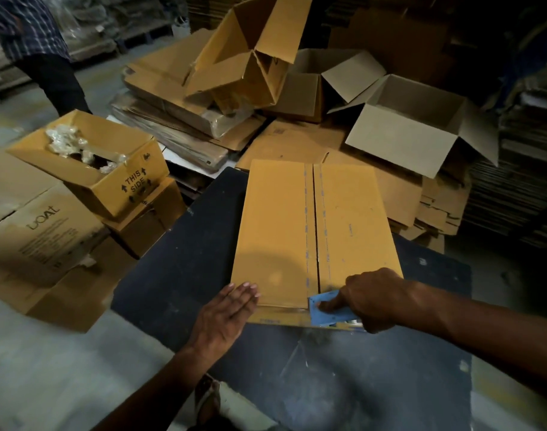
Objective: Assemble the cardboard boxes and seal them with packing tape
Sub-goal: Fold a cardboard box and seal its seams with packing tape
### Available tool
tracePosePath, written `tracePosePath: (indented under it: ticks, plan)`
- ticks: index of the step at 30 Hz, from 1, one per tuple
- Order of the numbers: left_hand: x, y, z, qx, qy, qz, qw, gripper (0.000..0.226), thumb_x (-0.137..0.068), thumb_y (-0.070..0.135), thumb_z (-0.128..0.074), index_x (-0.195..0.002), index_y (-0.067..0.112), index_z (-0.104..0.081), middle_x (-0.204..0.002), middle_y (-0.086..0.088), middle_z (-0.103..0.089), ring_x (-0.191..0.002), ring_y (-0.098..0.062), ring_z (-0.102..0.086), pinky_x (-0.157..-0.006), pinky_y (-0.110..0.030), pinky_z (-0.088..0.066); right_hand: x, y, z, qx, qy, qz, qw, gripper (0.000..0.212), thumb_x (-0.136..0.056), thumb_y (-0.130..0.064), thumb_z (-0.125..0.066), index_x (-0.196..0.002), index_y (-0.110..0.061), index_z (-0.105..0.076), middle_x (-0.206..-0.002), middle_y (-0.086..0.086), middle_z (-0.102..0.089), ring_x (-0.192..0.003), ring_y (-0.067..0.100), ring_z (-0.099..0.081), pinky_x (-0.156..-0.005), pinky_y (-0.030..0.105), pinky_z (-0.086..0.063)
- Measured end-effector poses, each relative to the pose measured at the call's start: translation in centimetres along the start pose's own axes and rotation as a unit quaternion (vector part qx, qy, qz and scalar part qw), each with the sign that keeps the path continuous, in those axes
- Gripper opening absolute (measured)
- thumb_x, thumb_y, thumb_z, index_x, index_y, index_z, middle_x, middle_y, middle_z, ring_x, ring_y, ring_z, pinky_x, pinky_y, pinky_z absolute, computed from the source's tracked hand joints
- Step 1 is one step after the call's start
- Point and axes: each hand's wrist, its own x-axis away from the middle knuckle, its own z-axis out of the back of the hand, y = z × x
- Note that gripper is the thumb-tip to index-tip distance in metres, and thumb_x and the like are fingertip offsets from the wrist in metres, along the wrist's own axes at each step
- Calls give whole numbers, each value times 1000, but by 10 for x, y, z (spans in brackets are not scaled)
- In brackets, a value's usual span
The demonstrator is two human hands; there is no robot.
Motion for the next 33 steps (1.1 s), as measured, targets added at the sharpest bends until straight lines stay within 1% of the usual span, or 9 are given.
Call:
tracePosePath:
  ticks: [4,9,13,16,19,23,26,28,33]
  plan:
    - [-3,1,-1,-28,38,-16,999,44,-91,13,-77,-134,9,-68,-143,-8,-62,-133,-22,-60,-119,-40,-40,10,12,-13,-14,-11,-12,1000,87,-95,-22,-67,-156,-58,-17,-130,6,-53,-114,30,-60,-75,38,-48]
    - [-4,6,4,-47,24,-28,998,32,-103,15,-59,-133,6,-68,-143,-12,-62,-132,-27,-60,-111,-45,-47,3,10,-10,4,2,-7,1000,81,-95,-27,-69,-157,-54,-24,-132,7,-56,-114,30,-62,-76,37,-45]
    - [-19,34,21,-55,-35,39,997,47,-97,37,-59,-131,5,-70,-140,-14,-65,-131,-30,-62,-109,-49,-43,1,8,-10,19,14,-3,1000,76,-94,-26,-68,-155,-50,-31,-129,6,-60,-109,31,-64,-76,37,-50]
    - [-42,75,25,-26,-111,34,993,71,-92,56,-58,-146,10,-56,-156,-12,-49,-145,-25,-45,-119,-47,-30,-3,10,-8,17,11,0,1000,71,-92,-28,-70,-152,-48,-38,-124,4,-62,-106,31,-64,-80,40,-54]
    - [-58,111,3,-38,-174,18,984,78,-94,62,-45,-151,8,-41,-158,-12,-43,-147,-22,-37,-125,-43,-25,-6,7,-5,17,17,-13,1000,61,-91,-32,-72,-146,-39,-49,-120,4,-63,-107,31,-63,-88,46,-48]
    - [-57,113,-6,-46,-198,43,978,70,-96,51,-46,-150,7,-48,-156,-13,-49,-144,-25,-48,-126,-40,-9,-5,5,-9,43,35,-7,998,57,-92,-37,-69,-146,-33,-52,-113,6,-65,-98,31,-66,-77,41,-53]
    - [-58,110,-6,-47,-177,26,983,60,-98,42,-46,-146,8,-55,-153,-11,-53,-140,-23,-53,-126,-37,-10,1,14,-15,40,18,-15,999,60,-92,-39,-69,-148,-34,-48,-116,6,-65,-99,32,-67,-82,46,-57]
    - [-57,109,-9,-43,-160,17,986,57,-99,30,-47,-152,9,-44,-154,-10,-50,-140,-23,-52,-127,-36,-9,10,27,-23,46,7,-31,998,59,-91,-40,-71,-146,-34,-50,-116,4,-65,-100,31,-66,-83,49,-57]
    - [-54,107,-12,-72,-167,18,983,110,-72,-1,-70,-164,13,-10,-158,-8,-39,-155,-21,-23,-128,-35,-4,34,59,-49,19,-14,-58,998,59,-93,-35,-65,-147,-44,-44,-124,-1,-61,-108,26,-64,-80,48,-57]
